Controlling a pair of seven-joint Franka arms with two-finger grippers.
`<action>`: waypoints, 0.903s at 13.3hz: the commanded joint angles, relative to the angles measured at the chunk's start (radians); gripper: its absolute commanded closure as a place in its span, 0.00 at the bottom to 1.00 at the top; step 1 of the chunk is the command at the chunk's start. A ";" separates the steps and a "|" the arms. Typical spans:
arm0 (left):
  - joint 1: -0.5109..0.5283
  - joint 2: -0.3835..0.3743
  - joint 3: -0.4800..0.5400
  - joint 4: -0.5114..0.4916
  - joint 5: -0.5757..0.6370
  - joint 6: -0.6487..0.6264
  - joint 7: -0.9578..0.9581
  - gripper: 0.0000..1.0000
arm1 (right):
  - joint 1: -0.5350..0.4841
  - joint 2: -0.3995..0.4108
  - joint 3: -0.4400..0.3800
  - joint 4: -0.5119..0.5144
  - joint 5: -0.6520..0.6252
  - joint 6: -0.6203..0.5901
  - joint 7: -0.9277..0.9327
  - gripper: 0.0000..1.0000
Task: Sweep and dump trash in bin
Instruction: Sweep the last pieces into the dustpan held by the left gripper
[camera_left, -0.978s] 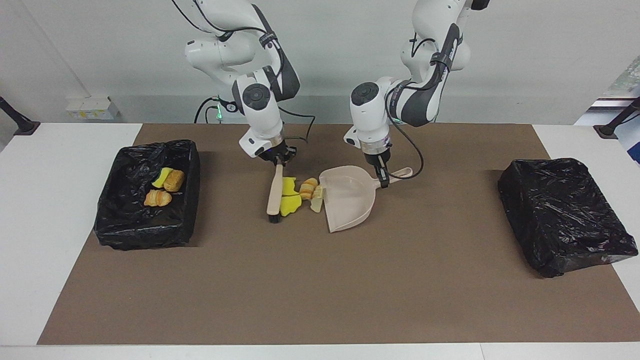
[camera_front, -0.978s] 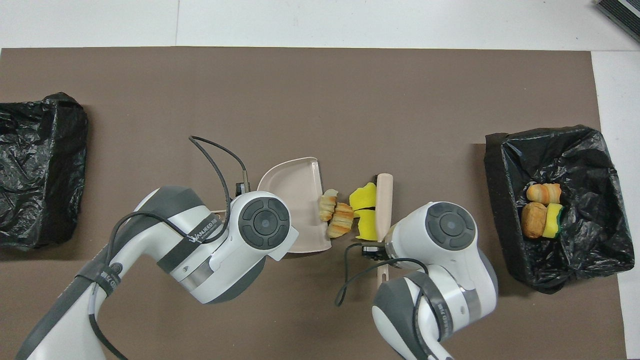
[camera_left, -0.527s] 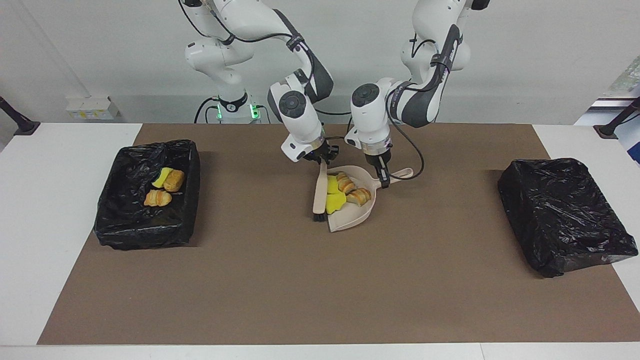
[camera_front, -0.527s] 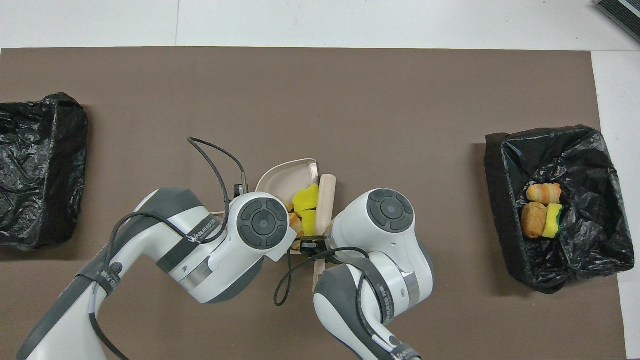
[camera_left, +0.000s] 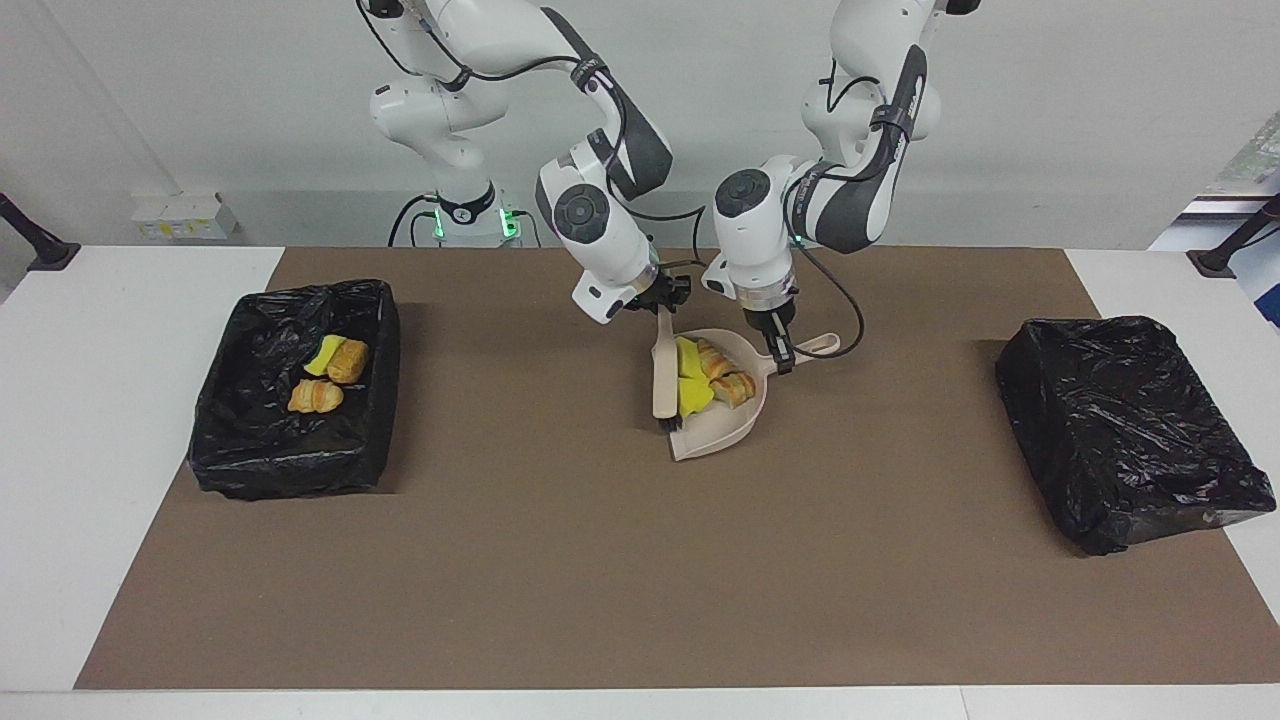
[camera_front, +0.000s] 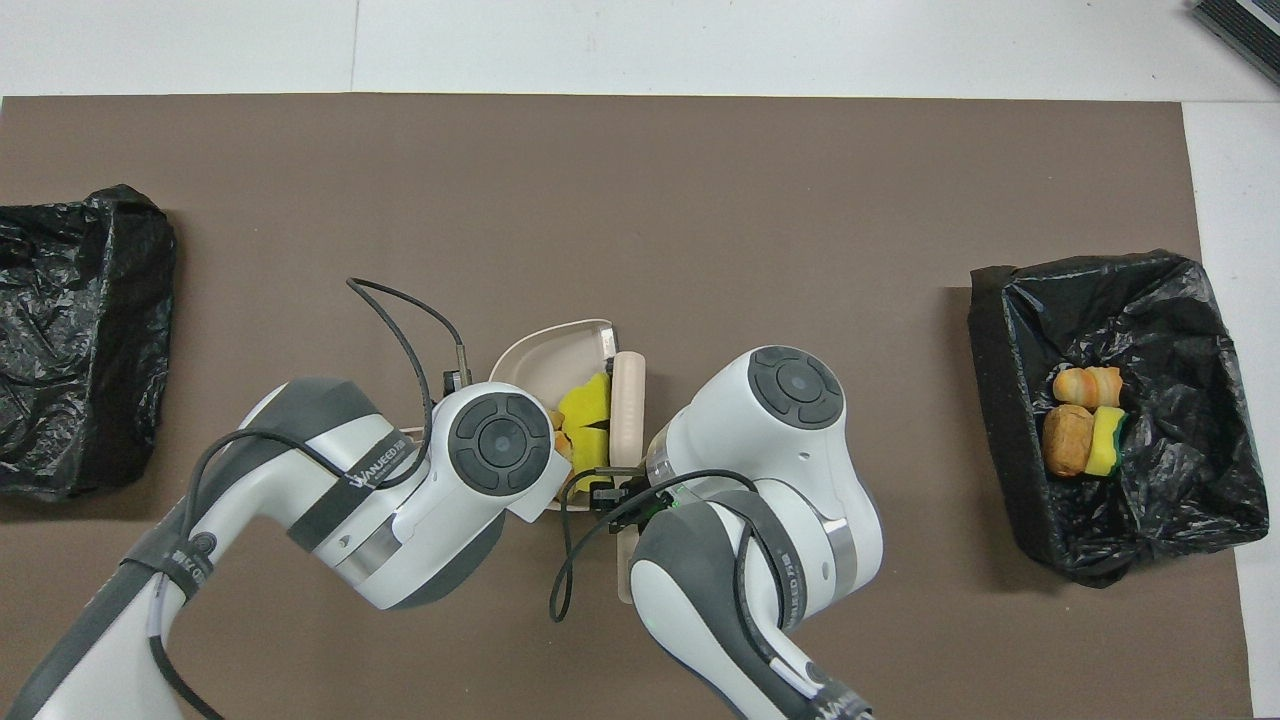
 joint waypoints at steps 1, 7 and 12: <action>0.013 -0.046 0.013 -0.054 0.009 0.020 0.009 1.00 | -0.007 -0.067 0.005 -0.036 0.030 -0.026 -0.009 1.00; 0.026 -0.065 0.019 -0.061 -0.034 0.040 0.011 1.00 | 0.045 -0.081 0.008 -0.033 -0.043 -0.012 0.112 1.00; 0.036 -0.065 0.031 -0.061 -0.101 0.040 0.022 1.00 | 0.061 -0.072 0.019 0.021 0.059 0.017 0.120 1.00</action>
